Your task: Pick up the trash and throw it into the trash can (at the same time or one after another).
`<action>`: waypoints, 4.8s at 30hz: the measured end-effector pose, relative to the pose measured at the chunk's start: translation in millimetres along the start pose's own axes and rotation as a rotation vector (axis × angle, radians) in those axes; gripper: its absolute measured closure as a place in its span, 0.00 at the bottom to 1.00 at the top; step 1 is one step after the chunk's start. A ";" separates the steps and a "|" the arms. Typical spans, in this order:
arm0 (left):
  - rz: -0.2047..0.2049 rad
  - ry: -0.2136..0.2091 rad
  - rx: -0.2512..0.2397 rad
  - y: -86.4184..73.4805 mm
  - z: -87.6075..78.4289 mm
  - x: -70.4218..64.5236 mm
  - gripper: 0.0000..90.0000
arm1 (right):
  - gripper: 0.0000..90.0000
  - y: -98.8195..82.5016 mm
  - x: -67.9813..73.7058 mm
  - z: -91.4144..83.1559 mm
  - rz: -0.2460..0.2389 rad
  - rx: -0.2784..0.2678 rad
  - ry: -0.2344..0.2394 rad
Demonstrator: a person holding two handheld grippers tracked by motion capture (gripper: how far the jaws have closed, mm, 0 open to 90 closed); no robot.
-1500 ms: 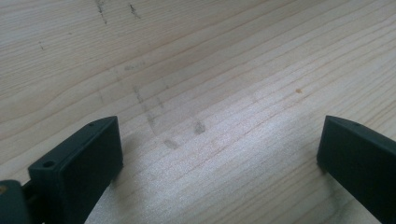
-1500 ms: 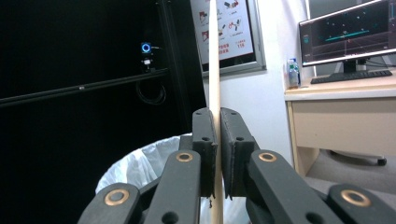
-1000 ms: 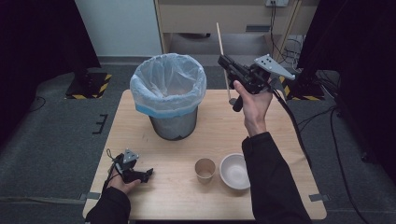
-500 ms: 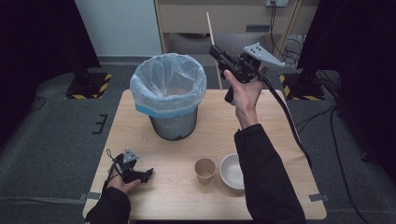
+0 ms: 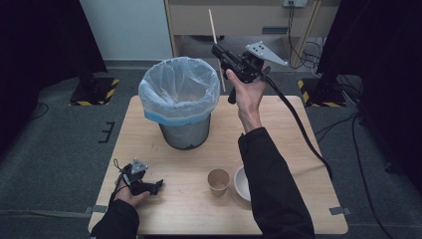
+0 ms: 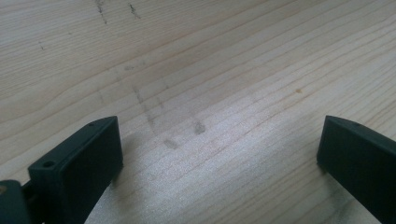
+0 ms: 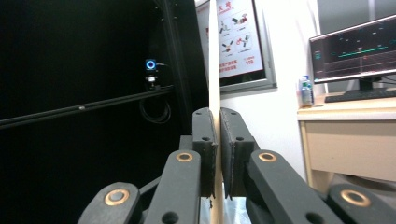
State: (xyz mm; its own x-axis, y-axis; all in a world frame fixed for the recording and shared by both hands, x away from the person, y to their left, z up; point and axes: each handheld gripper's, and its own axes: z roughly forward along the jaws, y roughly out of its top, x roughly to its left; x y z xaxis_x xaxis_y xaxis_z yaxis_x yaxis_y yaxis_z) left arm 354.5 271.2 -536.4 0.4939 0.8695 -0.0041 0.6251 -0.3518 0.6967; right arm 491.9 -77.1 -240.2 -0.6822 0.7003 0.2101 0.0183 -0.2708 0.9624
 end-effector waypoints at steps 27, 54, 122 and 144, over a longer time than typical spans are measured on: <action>0.001 -0.001 0.000 0.1 0.1 0.0 0.00 | 0.74 -44.4 13.6 73.5 0.013 0.087 0.019; 0.001 -0.001 0.000 0.1 0.1 -0.1 0.00 | 0.54 -13.8 -10.7 -78.7 -0.078 0.203 0.000; 0.002 -0.001 -0.001 0.0 0.1 -0.4 0.00 | 0.89 -211.8 -97.0 -225.9 0.046 0.940 -0.082; 0.002 -0.001 -0.001 0.0 0.1 -0.4 0.00 | 0.92 -148.9 -88.3 -228.1 0.038 0.628 -0.163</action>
State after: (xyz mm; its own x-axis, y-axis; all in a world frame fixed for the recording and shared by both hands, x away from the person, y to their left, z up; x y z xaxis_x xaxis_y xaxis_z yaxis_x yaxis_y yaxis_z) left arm 354.4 270.9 -536.4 0.4959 0.8684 -0.0036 0.6237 -0.3533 0.6972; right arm 382.7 -249.3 -441.3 -0.5539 0.8026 0.2216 0.4981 0.1061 0.8606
